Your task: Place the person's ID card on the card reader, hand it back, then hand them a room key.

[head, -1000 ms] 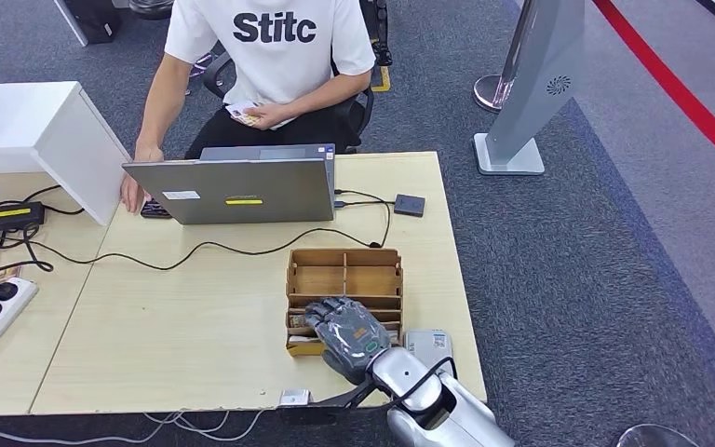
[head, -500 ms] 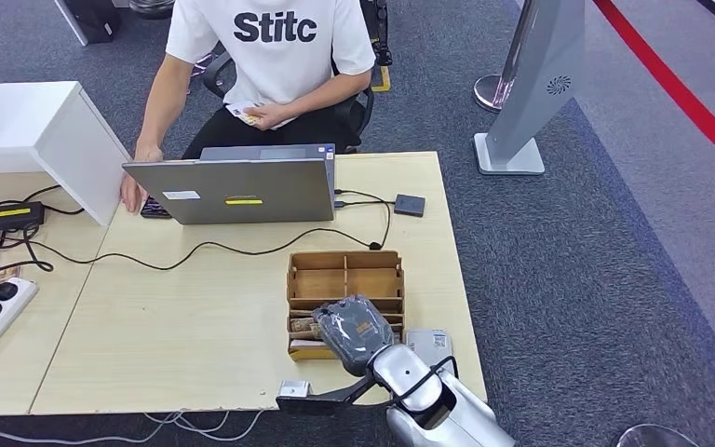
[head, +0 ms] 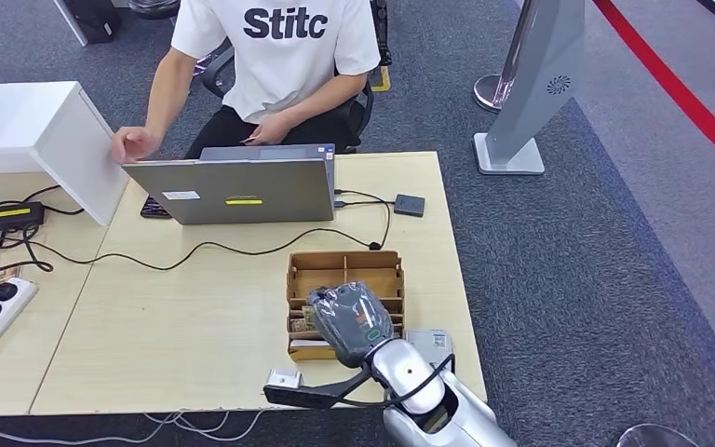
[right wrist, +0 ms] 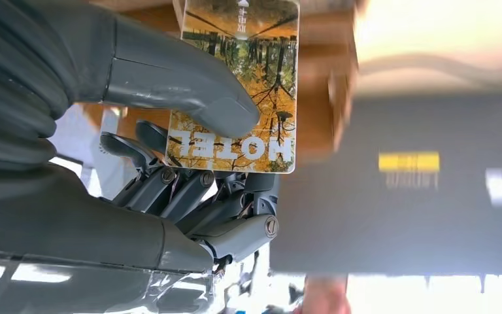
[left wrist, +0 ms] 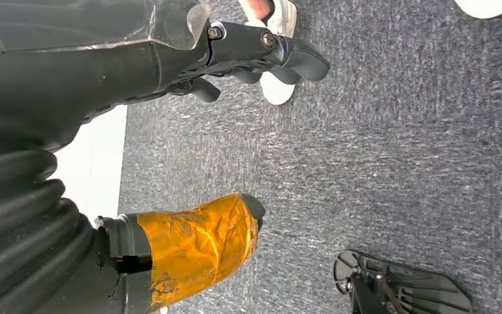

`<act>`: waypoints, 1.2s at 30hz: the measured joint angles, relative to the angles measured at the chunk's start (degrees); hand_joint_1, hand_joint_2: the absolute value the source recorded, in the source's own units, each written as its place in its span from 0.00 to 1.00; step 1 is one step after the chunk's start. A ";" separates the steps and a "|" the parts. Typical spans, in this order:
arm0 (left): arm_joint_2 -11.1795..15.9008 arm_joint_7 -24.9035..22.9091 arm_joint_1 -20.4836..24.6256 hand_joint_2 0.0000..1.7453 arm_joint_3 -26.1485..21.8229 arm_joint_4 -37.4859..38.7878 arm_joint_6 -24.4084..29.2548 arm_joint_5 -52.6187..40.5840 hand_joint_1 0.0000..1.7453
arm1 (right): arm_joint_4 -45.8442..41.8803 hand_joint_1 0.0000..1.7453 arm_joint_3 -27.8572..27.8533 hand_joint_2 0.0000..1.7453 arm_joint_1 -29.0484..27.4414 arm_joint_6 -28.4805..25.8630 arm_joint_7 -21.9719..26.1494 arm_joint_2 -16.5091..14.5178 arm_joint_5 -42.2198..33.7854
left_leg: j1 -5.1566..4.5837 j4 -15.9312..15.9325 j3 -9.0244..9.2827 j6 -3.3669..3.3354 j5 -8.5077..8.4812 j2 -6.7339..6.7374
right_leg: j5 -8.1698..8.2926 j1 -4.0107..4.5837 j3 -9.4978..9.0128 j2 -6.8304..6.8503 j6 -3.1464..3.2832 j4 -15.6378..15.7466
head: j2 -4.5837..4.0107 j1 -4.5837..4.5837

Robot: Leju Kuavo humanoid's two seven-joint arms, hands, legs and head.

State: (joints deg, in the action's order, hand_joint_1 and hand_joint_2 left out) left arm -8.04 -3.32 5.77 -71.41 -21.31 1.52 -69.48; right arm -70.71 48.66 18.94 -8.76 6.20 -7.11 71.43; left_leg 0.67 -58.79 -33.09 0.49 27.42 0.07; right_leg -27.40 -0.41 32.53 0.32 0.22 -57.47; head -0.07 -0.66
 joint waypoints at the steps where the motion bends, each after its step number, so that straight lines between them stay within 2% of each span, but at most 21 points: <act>1: 0.00 -0.07 -0.03 1.00 0.00 0.00 0.04 0.15 0.00 | -1.91 1.00 -0.31 1.00 -0.39 -0.28 -0.54 0.08 -0.20 | 0.00 0.00 0.00 0.00 0.00 0.00 | 0.00 0.00 0.00 0.00 0.00 0.00 | 0.00 0.01; 7: -0.02 -0.26 -0.36 1.00 0.00 0.00 0.15 0.50 0.00 | -13.47 1.00 -2.43 1.00 -3.63 -0.36 -1.97 0.49 -4.46 | 0.00 0.00 -0.02 0.01 0.02 0.01 | -0.01 0.00 0.02 -0.01 0.00 0.00 | 0.00 0.00; 12: 0.05 -0.39 -0.43 1.00 0.00 0.00 0.10 -0.38 0.00 | -17.53 1.00 -5.49 1.00 -3.41 6.08 -1.61 -0.35 -17.41 | 0.00 0.00 -0.03 0.01 0.00 0.01 | 0.01 0.00 0.01 -0.01 0.00 0.00 | 0.00 -0.01; 15: 0.32 -0.44 -0.40 1.00 0.00 0.00 -0.04 -1.02 0.00 | -17.04 1.00 -8.15 1.00 -0.85 9.89 -3.88 -2.18 -21.66 | 0.01 0.00 -0.02 0.02 -0.07 0.02 | 0.05 0.00 0.01 -0.01 0.03 -0.02 | 0.00 0.01; 19: 0.61 -0.49 -0.38 1.00 0.00 0.00 -0.25 -1.55 0.00 | -14.84 1.00 -12.45 1.00 3.30 11.56 -6.90 -4.58 -21.63 | 0.01 0.00 -0.03 0.02 -0.16 -0.01 | 0.08 0.00 0.01 0.02 0.03 -0.02 | 0.00 -0.01; 24: 0.73 -0.48 -0.37 1.00 0.00 0.00 -0.24 -1.62 0.00 | -12.24 1.00 -16.52 1.00 4.67 11.59 -7.70 -6.16 -20.89 | 0.01 0.00 -0.04 0.03 -0.16 -0.01 | 0.08 0.00 0.01 0.02 0.02 -0.02 | 0.00 -0.01; 36: 0.85 -0.48 -0.36 1.00 0.00 0.00 -0.23 -1.62 0.00 | -10.01 1.00 -19.21 1.00 5.06 11.52 -7.70 -7.10 -20.28 | 0.01 0.00 -0.06 0.02 -0.15 -0.02 | 0.08 0.00 0.03 0.03 0.02 -0.02 | 0.00 0.00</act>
State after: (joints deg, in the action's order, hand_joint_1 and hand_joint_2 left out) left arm -7.19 -3.80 5.41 -71.41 -21.31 1.29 -71.10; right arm -80.71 29.45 24.00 2.75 -1.51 -14.22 51.15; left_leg 0.67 -58.79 -33.15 0.51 27.27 0.04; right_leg -27.31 -0.41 32.56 0.35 0.24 -57.49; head -0.07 -0.66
